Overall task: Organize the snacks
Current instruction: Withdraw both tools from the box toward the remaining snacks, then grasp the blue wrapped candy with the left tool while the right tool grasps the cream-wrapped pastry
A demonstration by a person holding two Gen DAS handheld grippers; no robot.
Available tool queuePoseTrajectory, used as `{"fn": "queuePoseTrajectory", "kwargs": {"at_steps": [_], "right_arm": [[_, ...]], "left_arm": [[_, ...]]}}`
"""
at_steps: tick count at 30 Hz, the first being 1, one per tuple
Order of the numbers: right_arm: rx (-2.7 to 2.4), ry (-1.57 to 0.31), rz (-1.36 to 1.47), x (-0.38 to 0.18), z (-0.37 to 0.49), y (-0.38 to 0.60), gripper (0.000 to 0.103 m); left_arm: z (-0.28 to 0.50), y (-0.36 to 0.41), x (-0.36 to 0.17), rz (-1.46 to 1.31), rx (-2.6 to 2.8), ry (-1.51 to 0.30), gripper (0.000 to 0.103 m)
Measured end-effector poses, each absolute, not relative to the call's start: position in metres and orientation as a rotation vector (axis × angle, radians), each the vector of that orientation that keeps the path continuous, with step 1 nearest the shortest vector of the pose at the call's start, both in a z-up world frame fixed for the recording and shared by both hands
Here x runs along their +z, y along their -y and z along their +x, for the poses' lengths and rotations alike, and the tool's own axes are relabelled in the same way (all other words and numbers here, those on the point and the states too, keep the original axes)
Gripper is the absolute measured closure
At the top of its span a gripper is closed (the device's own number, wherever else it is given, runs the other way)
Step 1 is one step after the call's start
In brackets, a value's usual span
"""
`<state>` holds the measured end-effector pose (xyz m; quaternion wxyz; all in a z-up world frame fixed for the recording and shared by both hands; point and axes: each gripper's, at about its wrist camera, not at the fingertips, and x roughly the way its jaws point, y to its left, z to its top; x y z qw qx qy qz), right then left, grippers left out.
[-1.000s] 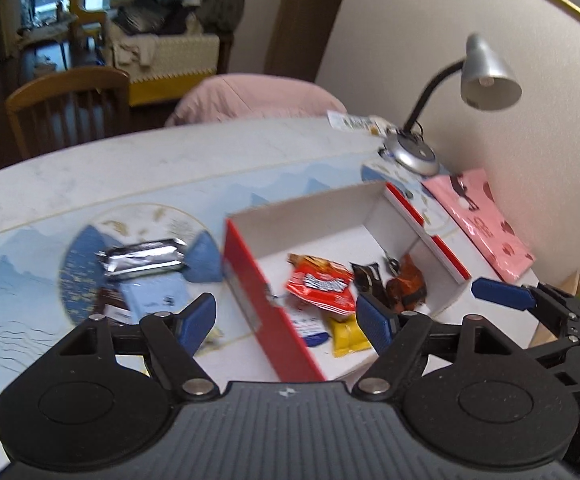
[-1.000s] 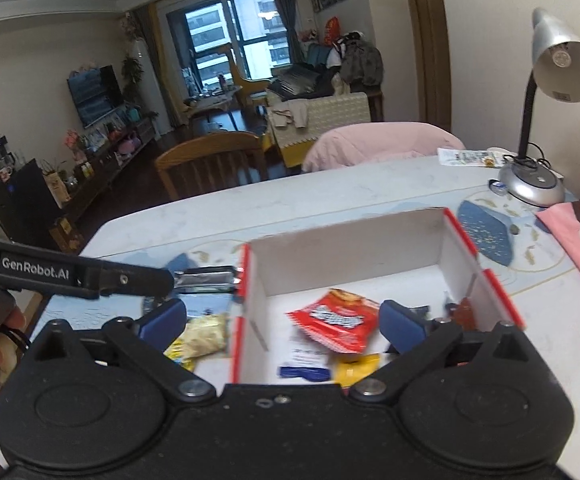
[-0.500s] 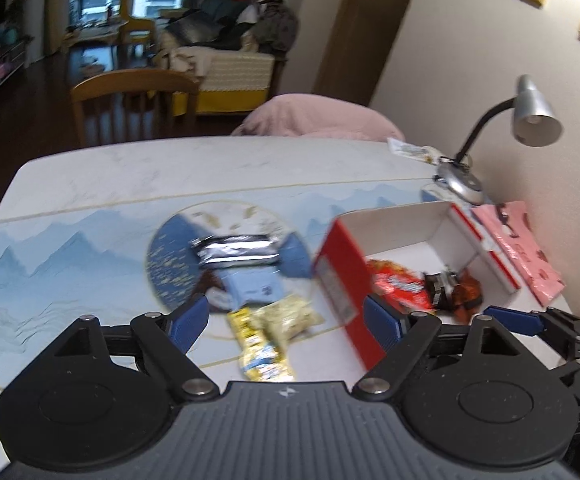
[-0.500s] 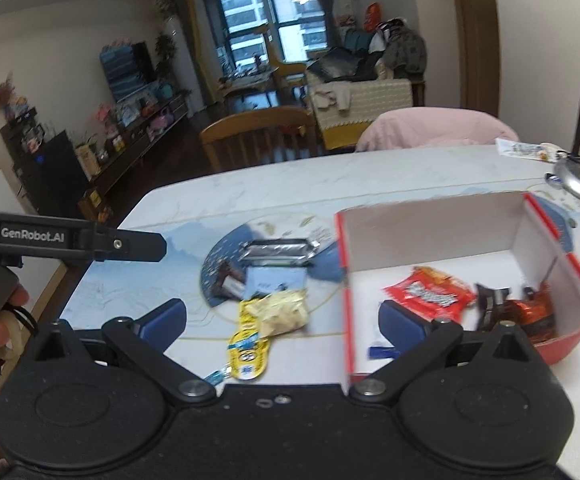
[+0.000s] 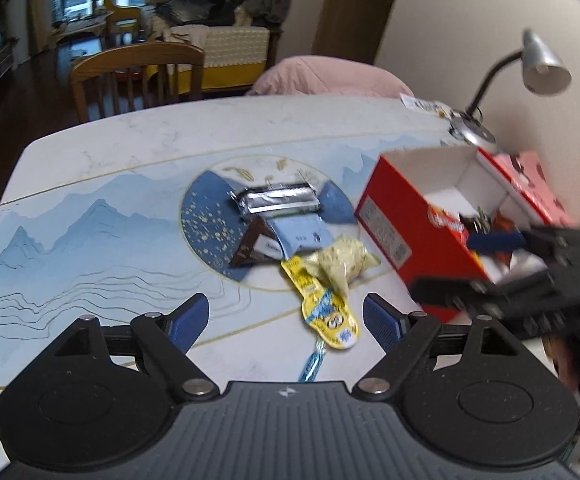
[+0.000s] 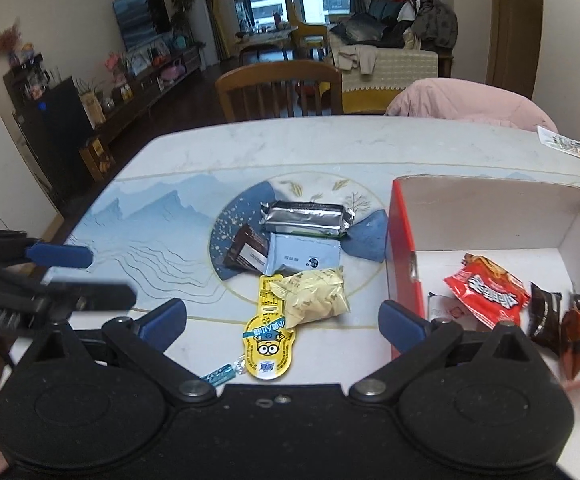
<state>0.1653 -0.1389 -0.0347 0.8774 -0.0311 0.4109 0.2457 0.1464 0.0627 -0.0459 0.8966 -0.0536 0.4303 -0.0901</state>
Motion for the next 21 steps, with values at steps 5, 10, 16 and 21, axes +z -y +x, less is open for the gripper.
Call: {"fn": "queuePoseTrajectory", "kwargs": {"at_steps": [5,10,16,21], "right_arm": [[0.523,-0.912,-0.115,-0.051,0.186,0.121,0.003],[0.493,-0.965,-0.144,-0.070,0.209,0.107,0.009],[0.454,-1.022,-0.198,-0.094,0.231,0.089,0.020],[0.410,-1.039,-0.302,-0.110,0.240,0.078,0.031]], "left_arm": [[0.141,-0.055,-0.061,-0.051,-0.255,-0.908,0.019],[0.147,-0.056,-0.076,-0.068,-0.273,-0.958,0.019],[0.153,-0.059,-0.085,-0.079,-0.282,-0.987,0.019],[0.157,-0.056,-0.093,-0.067,-0.298,-1.013,0.019]]}}
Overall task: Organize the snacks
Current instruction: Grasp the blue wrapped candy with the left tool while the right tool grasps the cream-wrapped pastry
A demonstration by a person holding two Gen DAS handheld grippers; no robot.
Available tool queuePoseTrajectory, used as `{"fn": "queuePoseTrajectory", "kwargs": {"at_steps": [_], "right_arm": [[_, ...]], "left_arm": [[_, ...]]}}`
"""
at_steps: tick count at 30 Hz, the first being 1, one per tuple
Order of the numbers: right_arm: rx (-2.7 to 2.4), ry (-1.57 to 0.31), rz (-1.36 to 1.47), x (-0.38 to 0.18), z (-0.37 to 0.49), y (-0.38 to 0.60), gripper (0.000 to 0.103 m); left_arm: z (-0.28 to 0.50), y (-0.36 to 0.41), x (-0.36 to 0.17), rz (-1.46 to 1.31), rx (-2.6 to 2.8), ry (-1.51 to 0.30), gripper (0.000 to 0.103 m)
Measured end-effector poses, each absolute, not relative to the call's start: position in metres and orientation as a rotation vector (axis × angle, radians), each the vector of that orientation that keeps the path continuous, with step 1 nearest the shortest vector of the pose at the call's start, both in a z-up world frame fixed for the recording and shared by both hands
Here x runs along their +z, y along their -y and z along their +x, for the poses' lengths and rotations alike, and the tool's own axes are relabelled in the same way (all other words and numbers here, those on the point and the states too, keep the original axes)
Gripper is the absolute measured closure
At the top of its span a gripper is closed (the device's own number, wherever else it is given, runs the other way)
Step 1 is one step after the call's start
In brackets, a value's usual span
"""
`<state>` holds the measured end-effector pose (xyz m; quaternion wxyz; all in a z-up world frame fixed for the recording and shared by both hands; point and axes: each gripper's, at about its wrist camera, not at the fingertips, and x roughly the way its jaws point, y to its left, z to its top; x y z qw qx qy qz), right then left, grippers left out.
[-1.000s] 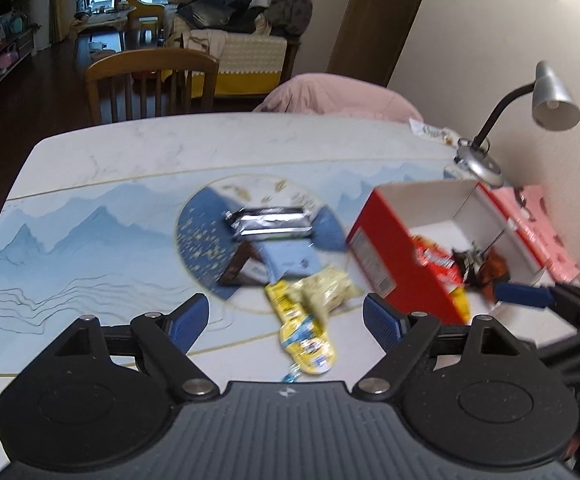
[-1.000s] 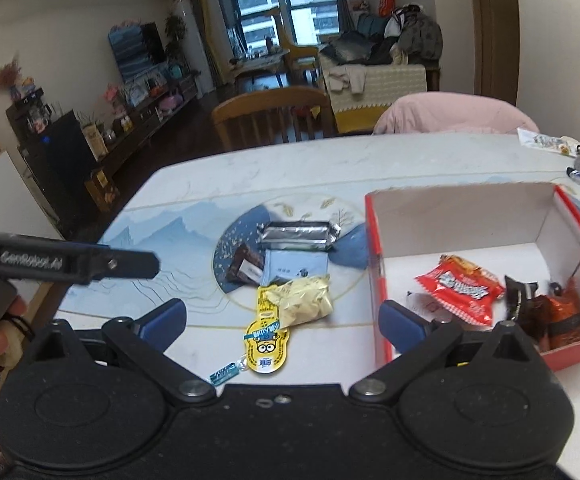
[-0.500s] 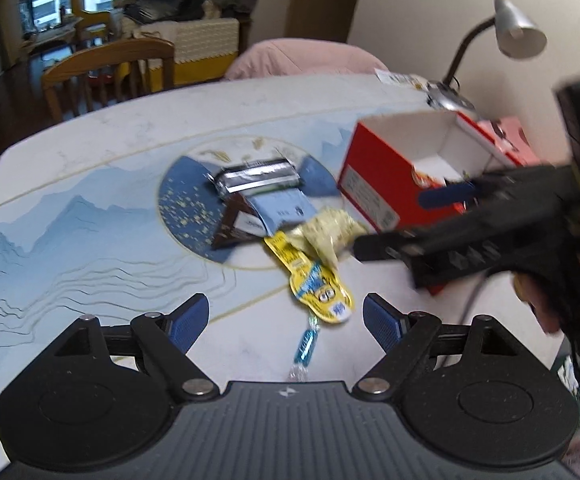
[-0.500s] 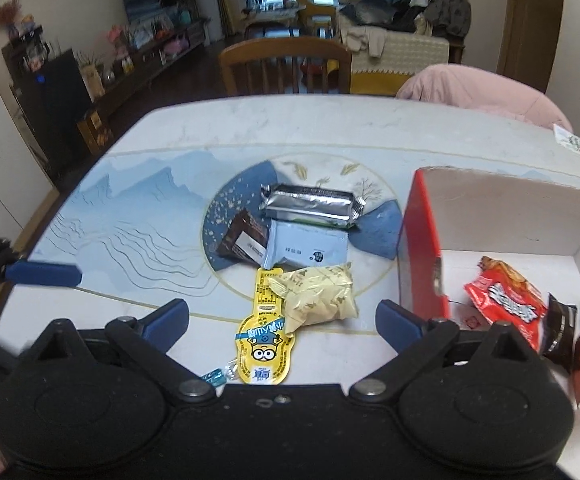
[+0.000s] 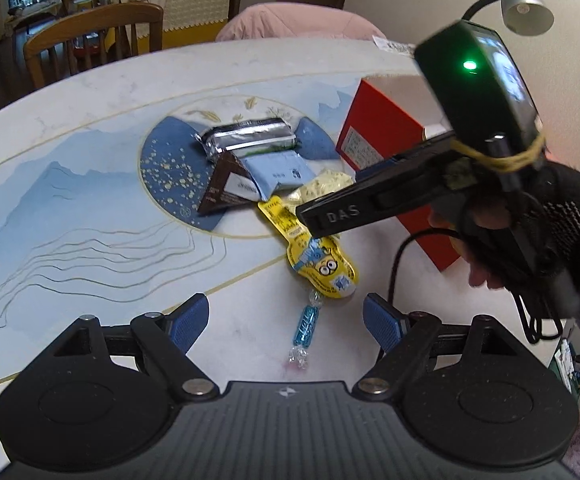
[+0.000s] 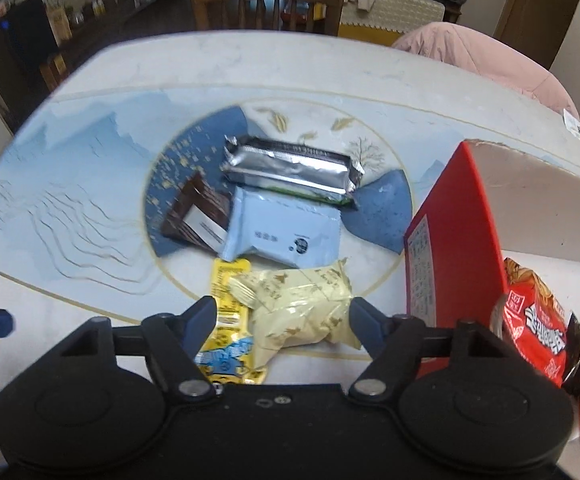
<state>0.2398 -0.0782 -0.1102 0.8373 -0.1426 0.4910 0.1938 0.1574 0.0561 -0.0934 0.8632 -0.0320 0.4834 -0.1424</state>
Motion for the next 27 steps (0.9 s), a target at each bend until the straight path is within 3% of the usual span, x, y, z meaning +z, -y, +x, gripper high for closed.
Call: {"fn": "queuePoseTrajectory", "kwargs": {"at_steps": [16,22,27], "right_arm": [[0.389,-1.040,-0.338,-0.118,0.240,0.085,0.052],[0.400,-1.021,-0.271,-0.103,0.230,0.099,0.052],[0.407,-1.003,-0.231,-0.092,0.222,0.107,0.052]], "left_arm": [[0.173,-0.038,-0.125,0.039,-0.405,-1.086,0.020],[0.181,-0.026,-0.142,0.082,-0.436,-1.122,0.037],[0.184,-0.013,-0.153,0.153,-0.428,-1.137,0.061]]}}
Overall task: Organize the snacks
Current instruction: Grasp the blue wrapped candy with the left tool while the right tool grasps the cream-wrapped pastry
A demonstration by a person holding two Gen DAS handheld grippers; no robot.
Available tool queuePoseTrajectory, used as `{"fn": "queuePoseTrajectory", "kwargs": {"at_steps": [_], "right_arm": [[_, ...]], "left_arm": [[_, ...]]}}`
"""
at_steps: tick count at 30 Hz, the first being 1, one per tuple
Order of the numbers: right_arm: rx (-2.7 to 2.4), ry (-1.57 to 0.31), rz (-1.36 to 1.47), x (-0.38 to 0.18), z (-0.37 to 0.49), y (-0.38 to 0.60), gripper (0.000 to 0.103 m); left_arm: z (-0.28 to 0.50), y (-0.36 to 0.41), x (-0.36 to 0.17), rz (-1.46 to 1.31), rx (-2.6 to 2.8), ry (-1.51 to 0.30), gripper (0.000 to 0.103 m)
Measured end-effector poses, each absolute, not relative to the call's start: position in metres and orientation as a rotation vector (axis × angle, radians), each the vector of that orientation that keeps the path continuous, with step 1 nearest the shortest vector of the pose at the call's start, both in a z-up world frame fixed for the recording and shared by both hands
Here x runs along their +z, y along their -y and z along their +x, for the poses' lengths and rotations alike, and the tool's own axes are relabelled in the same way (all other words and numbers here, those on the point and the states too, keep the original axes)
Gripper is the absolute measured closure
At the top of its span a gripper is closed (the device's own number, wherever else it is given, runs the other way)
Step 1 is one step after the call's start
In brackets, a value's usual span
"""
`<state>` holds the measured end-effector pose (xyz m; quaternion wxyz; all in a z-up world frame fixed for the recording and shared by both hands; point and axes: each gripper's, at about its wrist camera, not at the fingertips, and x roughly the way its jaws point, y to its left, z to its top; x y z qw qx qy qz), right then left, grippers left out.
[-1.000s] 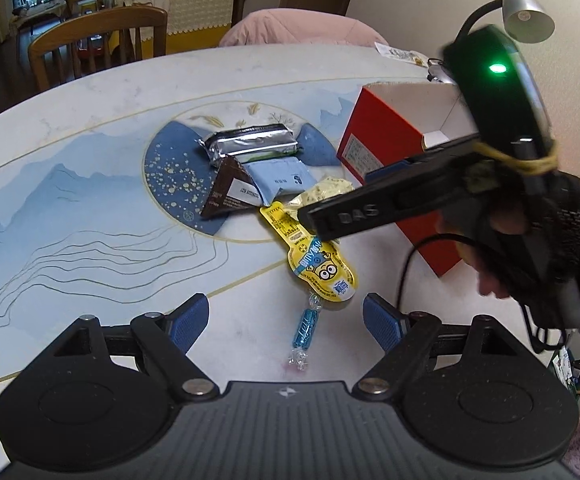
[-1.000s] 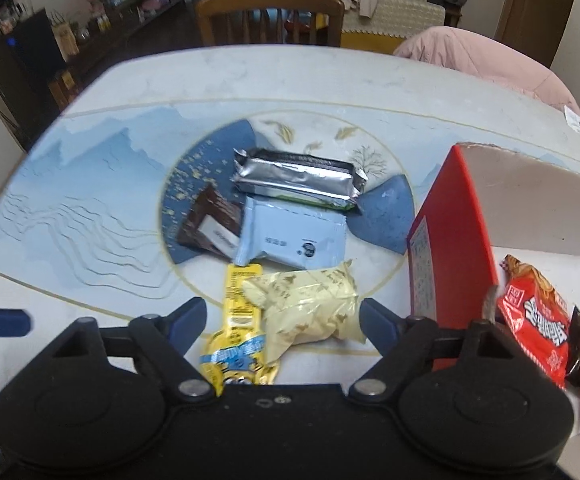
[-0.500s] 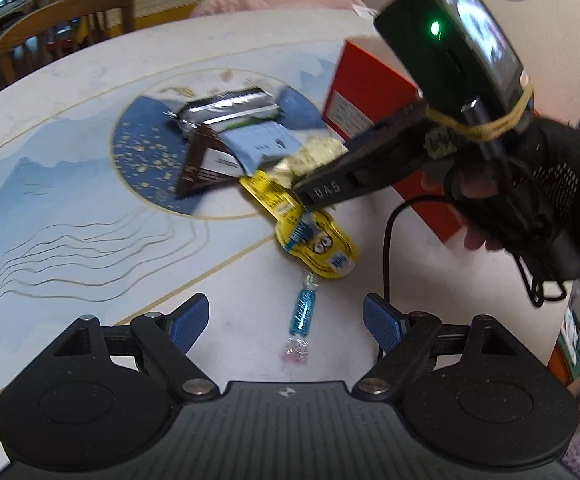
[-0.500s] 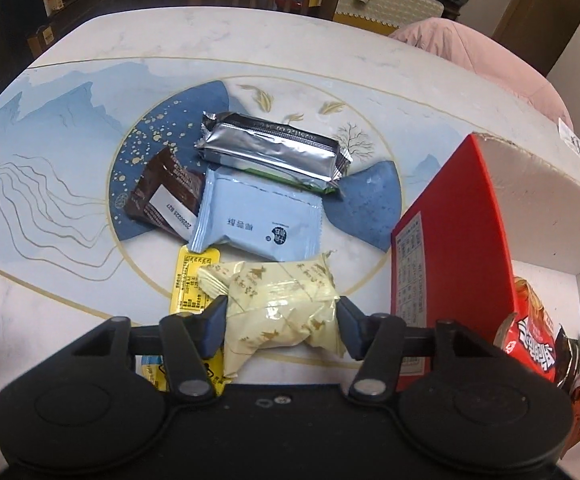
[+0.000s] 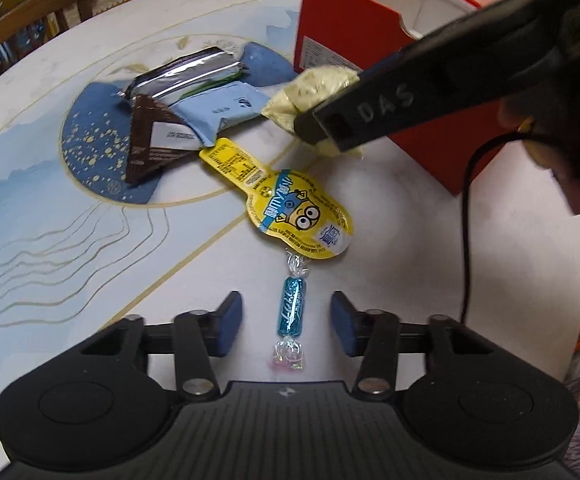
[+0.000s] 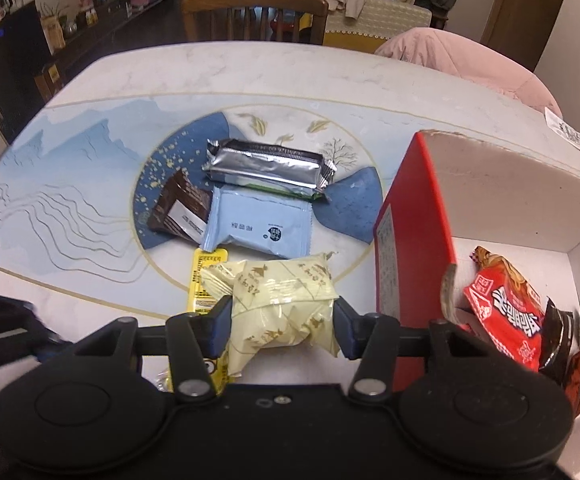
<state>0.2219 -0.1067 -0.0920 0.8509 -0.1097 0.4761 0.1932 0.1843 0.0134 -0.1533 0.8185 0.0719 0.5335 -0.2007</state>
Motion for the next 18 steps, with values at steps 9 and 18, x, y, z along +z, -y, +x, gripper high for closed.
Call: {"fn": "queuePoseTrajectory", "kwargs": {"at_steps": [9,18], "right_arm": [[0.406,-0.983,-0.176,-0.080,0.208,0.119,0.052],[0.403,-0.936,-0.115,-0.053,0.191,0.139,0.052]], "left_arm": [[0.178,0.000,-0.157,0.225,-0.426,-1.103,0.091],[0.181,-0.023,-0.129,0.019,-0.348,-1.097,0.091]]}}
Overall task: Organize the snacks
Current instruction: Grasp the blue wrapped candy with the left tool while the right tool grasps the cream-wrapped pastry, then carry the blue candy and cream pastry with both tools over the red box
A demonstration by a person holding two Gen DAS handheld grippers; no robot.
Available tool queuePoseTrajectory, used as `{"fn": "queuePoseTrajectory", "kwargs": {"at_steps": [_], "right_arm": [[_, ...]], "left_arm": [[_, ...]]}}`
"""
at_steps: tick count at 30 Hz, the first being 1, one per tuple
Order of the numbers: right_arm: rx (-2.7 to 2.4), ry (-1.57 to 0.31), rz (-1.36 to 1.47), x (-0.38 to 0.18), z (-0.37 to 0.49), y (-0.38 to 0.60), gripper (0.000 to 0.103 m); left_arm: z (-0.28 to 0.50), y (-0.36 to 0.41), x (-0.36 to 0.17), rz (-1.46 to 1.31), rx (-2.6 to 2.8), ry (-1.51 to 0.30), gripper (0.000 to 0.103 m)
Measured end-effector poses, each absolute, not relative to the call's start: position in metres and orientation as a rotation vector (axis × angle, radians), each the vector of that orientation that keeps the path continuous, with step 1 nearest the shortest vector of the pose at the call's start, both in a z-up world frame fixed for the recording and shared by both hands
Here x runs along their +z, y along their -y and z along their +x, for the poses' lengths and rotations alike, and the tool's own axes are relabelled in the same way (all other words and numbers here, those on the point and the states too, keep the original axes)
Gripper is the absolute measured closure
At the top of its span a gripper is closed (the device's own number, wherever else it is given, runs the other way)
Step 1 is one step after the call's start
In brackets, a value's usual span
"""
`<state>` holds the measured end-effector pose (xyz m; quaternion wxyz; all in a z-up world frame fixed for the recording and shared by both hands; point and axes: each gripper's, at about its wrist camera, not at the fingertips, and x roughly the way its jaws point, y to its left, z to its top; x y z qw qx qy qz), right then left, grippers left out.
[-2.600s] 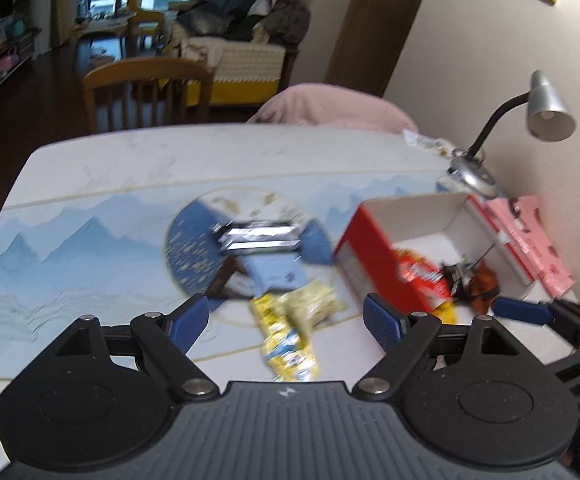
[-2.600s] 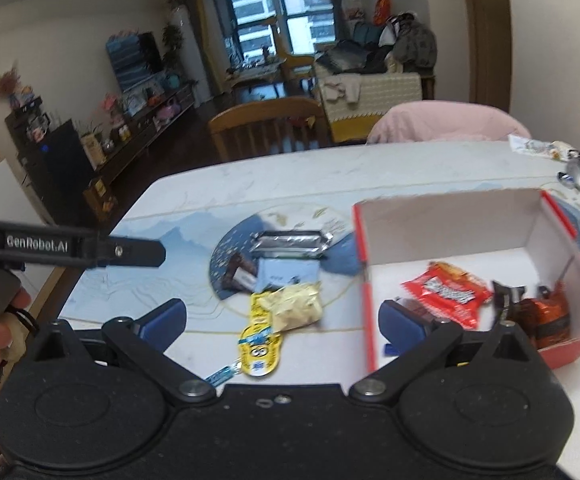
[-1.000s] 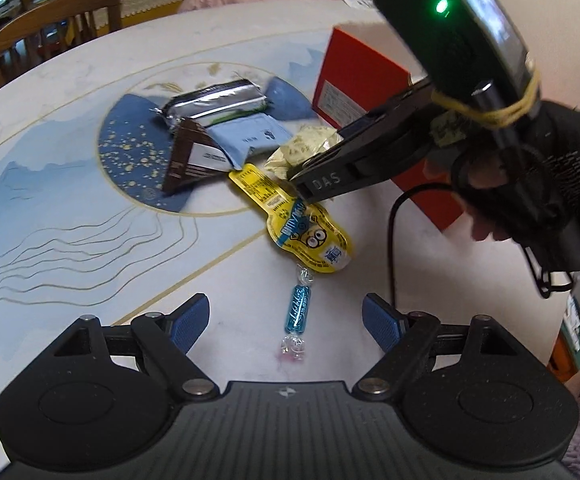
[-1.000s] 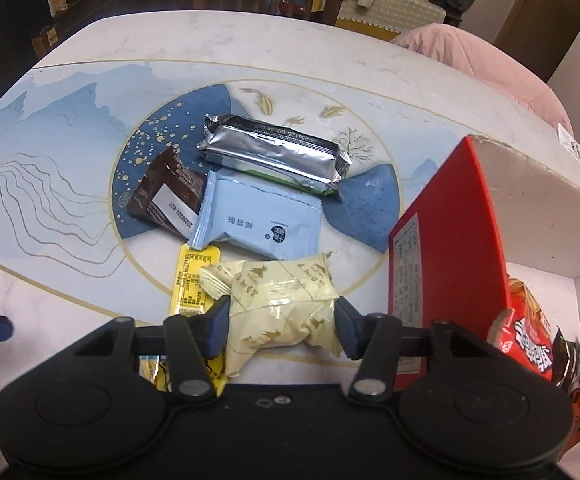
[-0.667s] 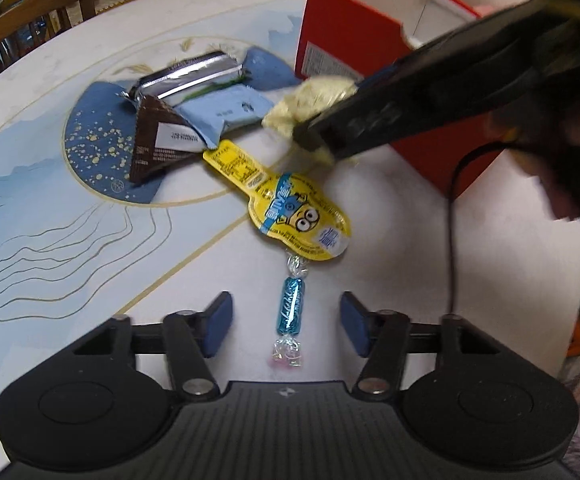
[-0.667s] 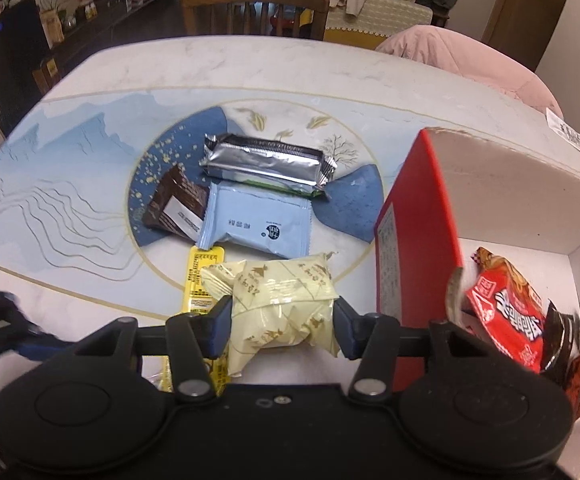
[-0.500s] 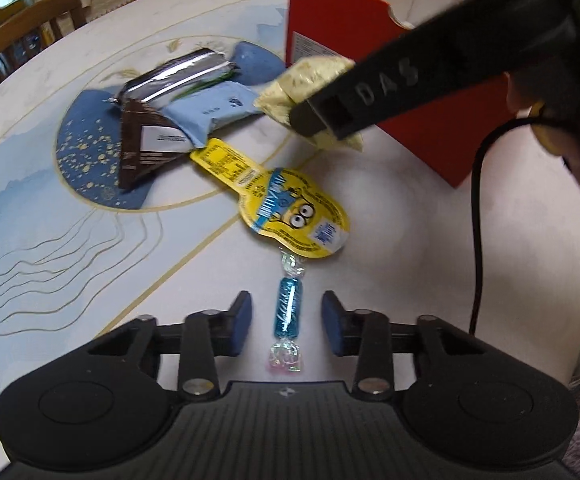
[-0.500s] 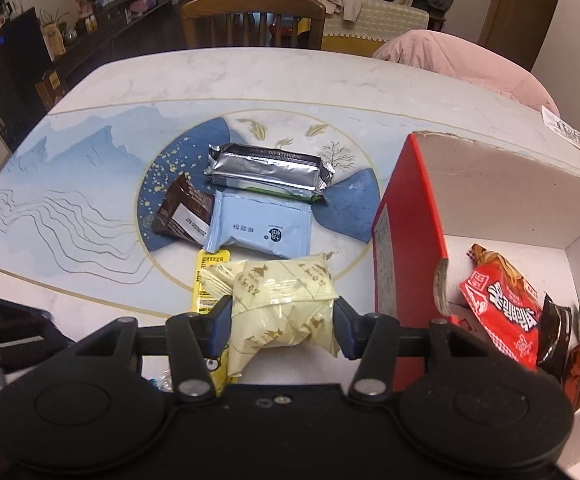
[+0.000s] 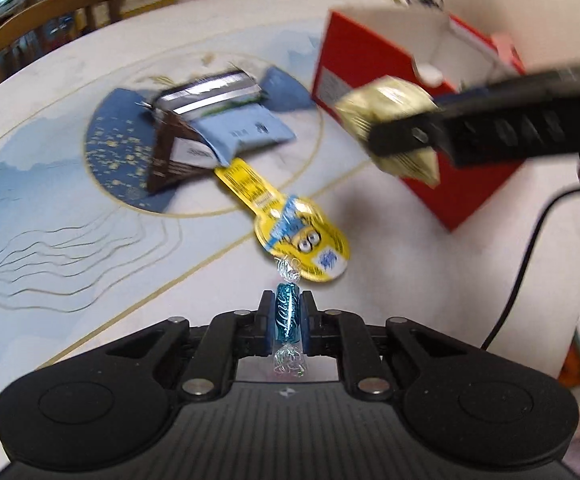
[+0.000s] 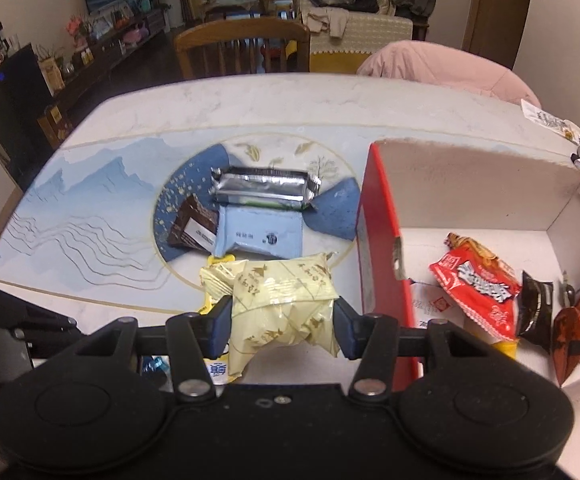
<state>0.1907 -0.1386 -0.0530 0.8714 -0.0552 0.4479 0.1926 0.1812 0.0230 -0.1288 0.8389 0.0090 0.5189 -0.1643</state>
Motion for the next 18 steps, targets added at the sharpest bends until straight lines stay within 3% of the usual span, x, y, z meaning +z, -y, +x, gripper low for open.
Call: {"fn": "queuePoseTrajectory", "kwargs": {"at_steps": [18], "right_arm": [[0.363,-0.762,-0.068,0.022,0.167,0.207,0.052]], "left_arm": [[0.176,-0.004,-0.028,-0.108,-0.324,-0.921,0.091]]}}
